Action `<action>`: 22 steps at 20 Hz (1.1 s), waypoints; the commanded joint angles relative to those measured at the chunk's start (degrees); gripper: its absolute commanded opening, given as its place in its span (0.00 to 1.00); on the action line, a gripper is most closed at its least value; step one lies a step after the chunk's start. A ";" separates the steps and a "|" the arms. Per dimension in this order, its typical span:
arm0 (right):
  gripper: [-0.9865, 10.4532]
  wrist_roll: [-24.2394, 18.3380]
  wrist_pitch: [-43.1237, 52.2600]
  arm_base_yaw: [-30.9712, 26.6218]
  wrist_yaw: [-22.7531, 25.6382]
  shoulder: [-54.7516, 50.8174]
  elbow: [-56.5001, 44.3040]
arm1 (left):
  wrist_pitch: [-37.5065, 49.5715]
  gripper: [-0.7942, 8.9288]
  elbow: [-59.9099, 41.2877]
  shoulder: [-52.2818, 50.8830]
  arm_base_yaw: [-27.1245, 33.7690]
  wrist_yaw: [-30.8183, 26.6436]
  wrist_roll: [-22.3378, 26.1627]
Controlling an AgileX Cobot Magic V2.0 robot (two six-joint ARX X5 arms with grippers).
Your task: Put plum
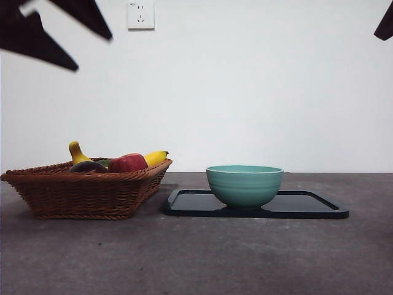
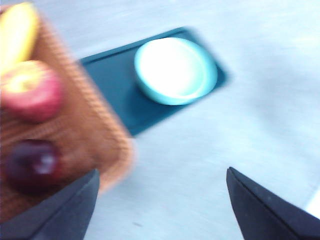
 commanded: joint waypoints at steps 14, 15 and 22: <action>0.30 -0.35 0.57 0.37 -0.07 0.28 0.44 | -15.47 0.49 0.52 -10.14 -0.85 3.65 0.39; 0.30 -0.15 0.57 0.37 -0.04 0.28 0.44 | -15.50 0.49 0.52 -10.14 -0.85 3.65 0.39; 0.30 5.11 1.75 0.35 1.14 0.33 0.46 | -15.78 0.49 0.52 -10.14 -0.85 3.65 0.37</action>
